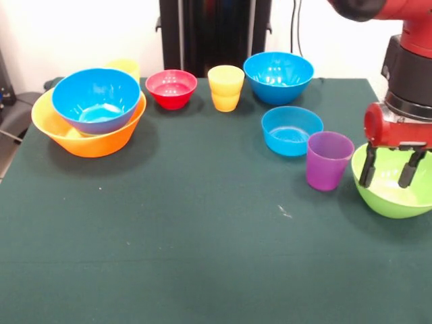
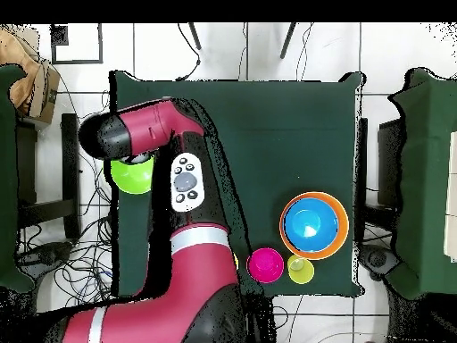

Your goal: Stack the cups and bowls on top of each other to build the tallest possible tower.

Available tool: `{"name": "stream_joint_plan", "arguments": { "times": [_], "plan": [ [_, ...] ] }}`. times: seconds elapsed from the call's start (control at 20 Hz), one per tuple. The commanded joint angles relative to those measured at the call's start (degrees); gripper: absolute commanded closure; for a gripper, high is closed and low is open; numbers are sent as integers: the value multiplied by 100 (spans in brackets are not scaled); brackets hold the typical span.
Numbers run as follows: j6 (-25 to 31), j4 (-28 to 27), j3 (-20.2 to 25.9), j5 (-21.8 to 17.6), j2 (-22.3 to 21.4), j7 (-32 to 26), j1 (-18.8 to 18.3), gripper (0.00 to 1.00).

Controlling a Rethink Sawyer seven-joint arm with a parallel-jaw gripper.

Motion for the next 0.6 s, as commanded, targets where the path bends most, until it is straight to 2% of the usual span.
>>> {"name": "stream_joint_plan", "arguments": {
  "times": [0.05, 0.6],
  "plan": [
    [736, 286, 169, -429, 74, -664, 284, 0],
    [472, 231, -48, -526, 239, -487, 466, 0]
  ]
}}
